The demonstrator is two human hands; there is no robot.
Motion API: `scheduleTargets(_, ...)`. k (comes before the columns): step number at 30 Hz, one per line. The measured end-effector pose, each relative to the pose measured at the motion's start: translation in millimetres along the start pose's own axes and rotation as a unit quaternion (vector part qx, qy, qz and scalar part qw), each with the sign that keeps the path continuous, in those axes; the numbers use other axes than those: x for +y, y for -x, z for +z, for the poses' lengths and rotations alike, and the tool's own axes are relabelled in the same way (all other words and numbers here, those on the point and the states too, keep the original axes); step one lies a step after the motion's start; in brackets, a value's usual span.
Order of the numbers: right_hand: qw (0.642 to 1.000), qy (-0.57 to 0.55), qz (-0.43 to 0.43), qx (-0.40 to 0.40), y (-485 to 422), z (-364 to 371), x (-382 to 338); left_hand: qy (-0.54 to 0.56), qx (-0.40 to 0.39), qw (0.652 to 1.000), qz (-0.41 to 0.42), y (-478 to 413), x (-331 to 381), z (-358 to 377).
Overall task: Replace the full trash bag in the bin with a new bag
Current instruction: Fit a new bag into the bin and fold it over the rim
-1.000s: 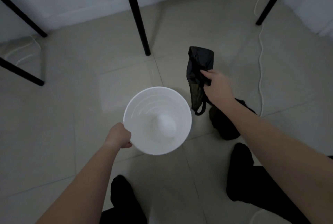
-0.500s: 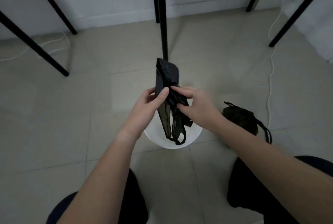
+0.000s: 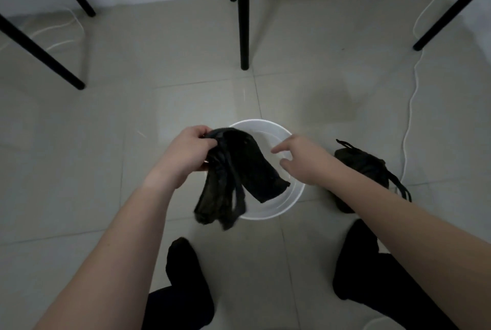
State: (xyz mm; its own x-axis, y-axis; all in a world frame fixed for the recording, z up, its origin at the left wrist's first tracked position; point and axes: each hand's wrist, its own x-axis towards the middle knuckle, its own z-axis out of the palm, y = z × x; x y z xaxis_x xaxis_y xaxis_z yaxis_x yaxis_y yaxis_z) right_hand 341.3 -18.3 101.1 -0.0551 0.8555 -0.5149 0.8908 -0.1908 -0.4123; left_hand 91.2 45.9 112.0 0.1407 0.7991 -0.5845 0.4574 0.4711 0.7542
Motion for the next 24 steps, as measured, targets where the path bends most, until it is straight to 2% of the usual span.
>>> scheduleTargets(1,0.999,-0.038,-0.016,0.034,-0.3,-0.7,-1.9,0.004,-0.012,1.000,-0.009,1.6,-0.6,1.4)
scheduleTargets(3,0.978,-0.191,-0.039,0.068,0.1,-2.0,-9.7,0.016,-0.023,0.999,-0.021,4.1,-0.8,5.4)
scheduleTargets(5,0.945,-0.323,-0.039,0.022,1.9,-4.0,-19.7,0.041,-0.020,0.999,-0.029,4.0,-0.2,10.1)
scheduleTargets(7,0.924,-0.377,-0.039,-0.054,2.6,-2.5,-26.0,0.064,-0.018,0.997,-0.025,4.2,1.5,15.0)
scheduleTargets(10,0.915,-0.388,-0.033,-0.109,1.7,4.7,-28.9,0.079,-0.019,0.997,-0.012,5.5,5.0,22.5)
scheduleTargets(13,0.922,-0.377,-0.030,-0.084,-1.7,6.5,-26.6,0.101,-0.020,0.995,-0.002,7.4,8.9,23.4)
scheduleTargets(15,0.923,-0.382,-0.025,-0.047,-3.4,1.3,-24.1,0.111,-0.049,0.993,-0.001,8.0,9.2,18.4)
scheduleTargets(18,0.914,-0.406,-0.009,-0.002,-3.7,-6.8,-22.7,0.057,-0.115,0.991,-0.026,9.5,5.8,11.7)
scheduleTargets(20,0.919,-0.394,-0.011,0.012,-3.1,-9.0,-22.8,0.009,-0.127,0.991,-0.034,8.5,2.1,12.7)
scheduleTargets(22,0.934,-0.356,-0.028,0.018,-2.0,-11.5,-21.3,-0.042,-0.105,0.993,-0.023,6.3,-0.3,15.7)
scheduleTargets(24,0.961,-0.270,-0.041,0.043,-2.8,-14.9,-14.6,-0.090,-0.055,0.994,-0.004,2.3,-2.9,13.9)
